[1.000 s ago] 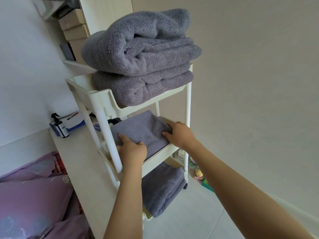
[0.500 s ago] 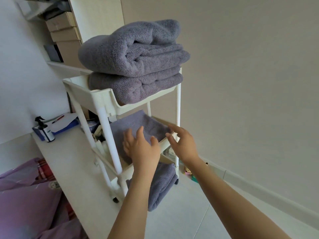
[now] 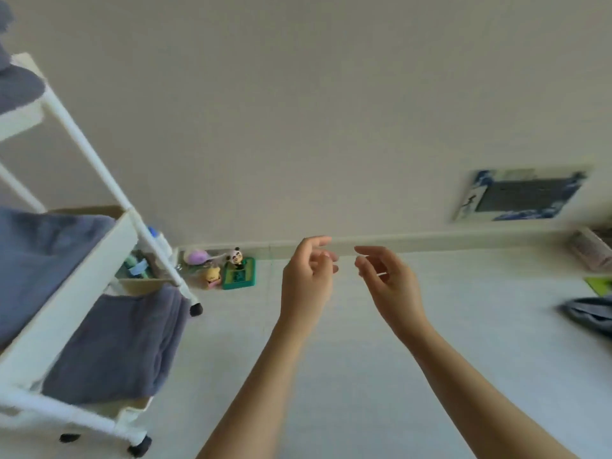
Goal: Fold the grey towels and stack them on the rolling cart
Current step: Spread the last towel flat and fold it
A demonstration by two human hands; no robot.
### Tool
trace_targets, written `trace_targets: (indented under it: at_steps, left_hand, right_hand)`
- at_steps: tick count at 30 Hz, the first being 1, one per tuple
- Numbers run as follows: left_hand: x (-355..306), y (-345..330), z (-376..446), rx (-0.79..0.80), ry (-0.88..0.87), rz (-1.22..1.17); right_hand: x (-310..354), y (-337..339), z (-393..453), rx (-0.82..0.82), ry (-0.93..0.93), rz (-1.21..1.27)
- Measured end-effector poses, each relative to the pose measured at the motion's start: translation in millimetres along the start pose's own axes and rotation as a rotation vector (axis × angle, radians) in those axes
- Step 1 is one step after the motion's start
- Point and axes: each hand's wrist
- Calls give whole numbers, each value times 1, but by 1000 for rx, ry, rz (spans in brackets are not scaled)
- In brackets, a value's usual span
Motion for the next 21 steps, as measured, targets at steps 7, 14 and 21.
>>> trace_targets:
  at_steps: [7, 14, 21]
  left_hand:
    - [-13, -157, -28, 405, 75, -34]
    - [-25, -323, -49, 607, 186, 3]
    - [-27, -462, -67, 729, 328, 42]
  right_hand:
    - [-87, 150, -29, -320, -219, -48]
    - [-170, 293, -36, -457, -379, -105]
    - [-245, 408, -36, -509, -504, -342]
Point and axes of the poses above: each hand's wrist, its own z-axis towards the middle knuckle, its own y-axis out of the back of the hand, x = y × z, and after that the axes turned 4 degrees about -y, right-handed
